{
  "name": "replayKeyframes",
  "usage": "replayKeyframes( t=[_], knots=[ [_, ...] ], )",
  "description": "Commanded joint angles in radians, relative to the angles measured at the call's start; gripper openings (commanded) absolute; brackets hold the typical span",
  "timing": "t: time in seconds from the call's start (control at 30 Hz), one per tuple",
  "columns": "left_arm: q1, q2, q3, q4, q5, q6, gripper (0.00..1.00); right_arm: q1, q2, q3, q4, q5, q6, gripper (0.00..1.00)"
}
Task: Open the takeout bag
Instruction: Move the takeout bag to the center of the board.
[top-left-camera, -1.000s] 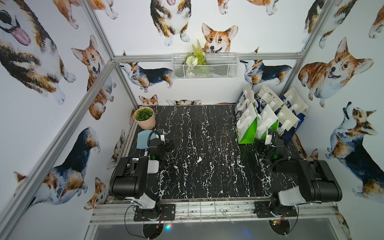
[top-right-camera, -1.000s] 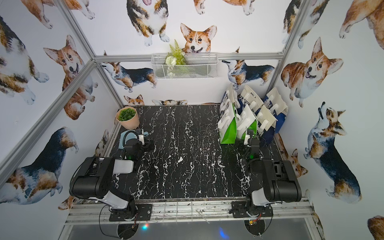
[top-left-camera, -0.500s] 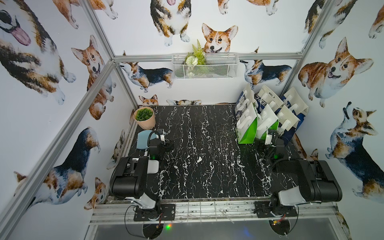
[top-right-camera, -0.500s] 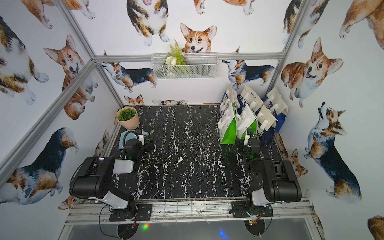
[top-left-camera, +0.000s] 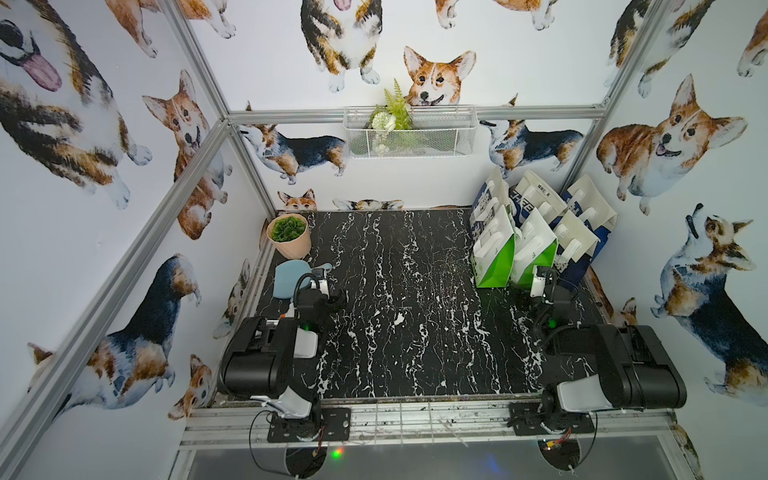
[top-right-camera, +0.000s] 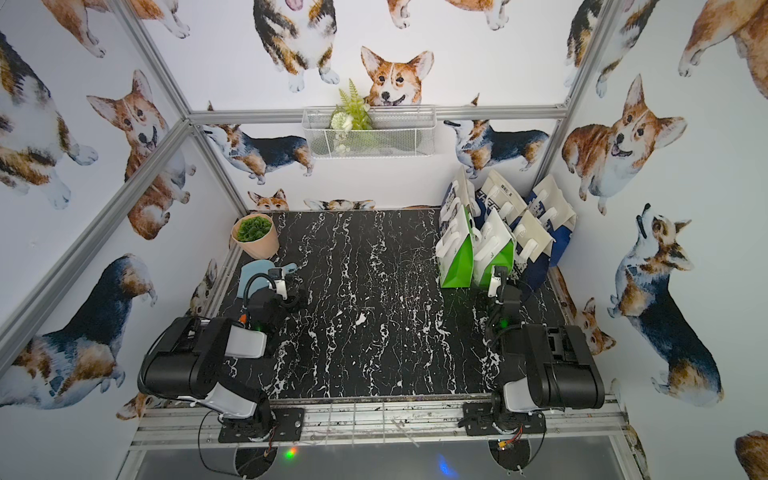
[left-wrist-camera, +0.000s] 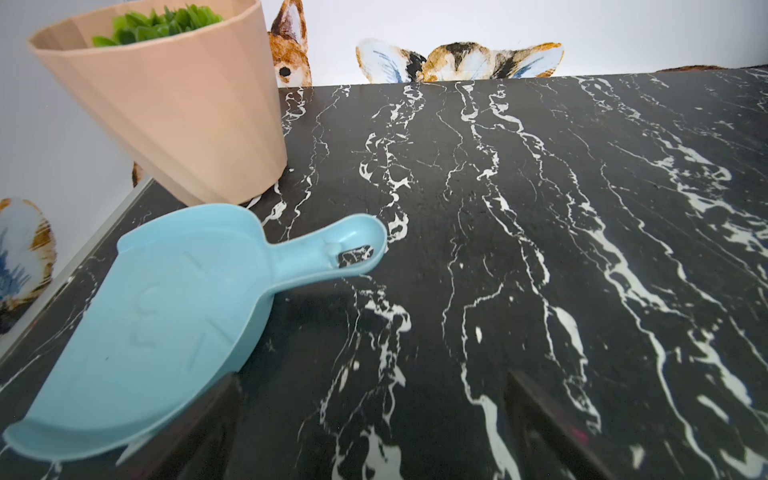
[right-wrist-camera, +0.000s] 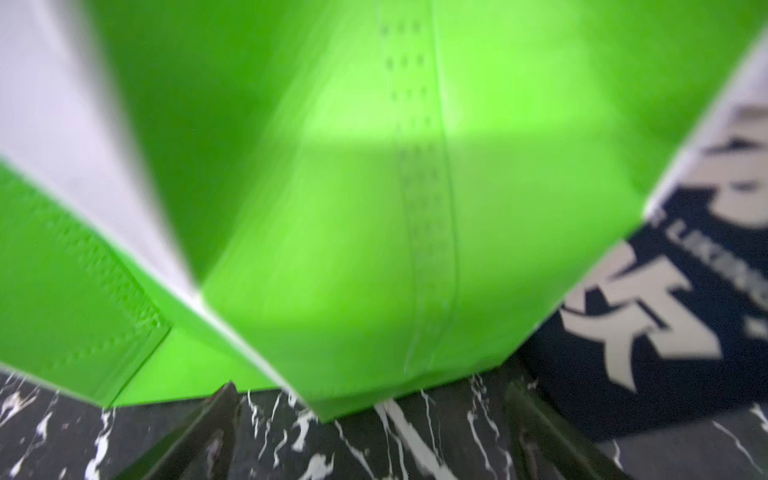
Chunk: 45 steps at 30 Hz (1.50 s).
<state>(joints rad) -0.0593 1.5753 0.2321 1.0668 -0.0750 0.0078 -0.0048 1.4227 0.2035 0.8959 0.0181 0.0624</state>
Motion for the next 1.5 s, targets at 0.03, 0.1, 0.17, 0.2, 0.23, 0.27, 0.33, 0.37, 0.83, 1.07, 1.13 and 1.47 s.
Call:
replayKeyframes(
  t=[0.03,0.1,0.17,0.2,0.23,0.27,0.33,0.37,0.83,1.07,1.13,1.47],
  knots=[
    [0.001,0.027,-0.055,0.282,0.001,0.012,1.0,0.002,0.0,-0.076,0.27,0.013,0.016,0.99],
    [0.0,0.014,-0.042,0.244,-0.004,0.008,1.0,0.002,0.013,-0.075,0.285,0.005,0.015,0.99],
    [0.0,0.009,-0.024,0.204,0.015,0.014,1.0,0.003,0.017,-0.059,0.26,-0.005,0.013,0.99],
    [-0.001,0.001,-0.009,0.167,0.017,0.014,1.0,0.002,0.013,-0.044,0.227,-0.006,0.013,0.99],
    [0.001,-0.003,0.01,0.127,0.015,0.014,1.0,0.002,0.007,-0.031,0.194,-0.003,0.014,0.99],
    [0.0,-0.004,0.029,0.09,0.016,0.014,1.0,0.002,0.002,-0.017,0.162,-0.001,0.014,0.99],
    [0.0,-0.008,0.07,0.007,0.02,0.016,1.0,0.003,-0.004,0.012,0.103,0.003,0.014,0.99],
    [0.0,-0.009,0.095,-0.04,0.017,0.015,1.0,0.002,0.002,0.029,0.075,0.002,0.013,0.99],
    [-0.006,-0.074,0.143,-0.182,-0.055,0.004,1.0,0.003,0.017,0.127,-0.074,0.047,0.029,0.99],
    [-0.012,-0.474,0.14,-0.511,-0.096,-0.17,1.0,0.048,-0.227,0.11,-0.259,0.164,0.044,0.99],
    [-0.012,-0.548,0.133,-0.545,-0.059,-0.221,1.0,0.066,-0.355,0.15,-0.41,0.173,0.095,0.99],
    [-0.034,-0.724,0.324,-0.94,0.288,-0.436,1.0,0.074,-0.772,0.411,-0.991,-0.029,0.343,0.99]
  ],
)
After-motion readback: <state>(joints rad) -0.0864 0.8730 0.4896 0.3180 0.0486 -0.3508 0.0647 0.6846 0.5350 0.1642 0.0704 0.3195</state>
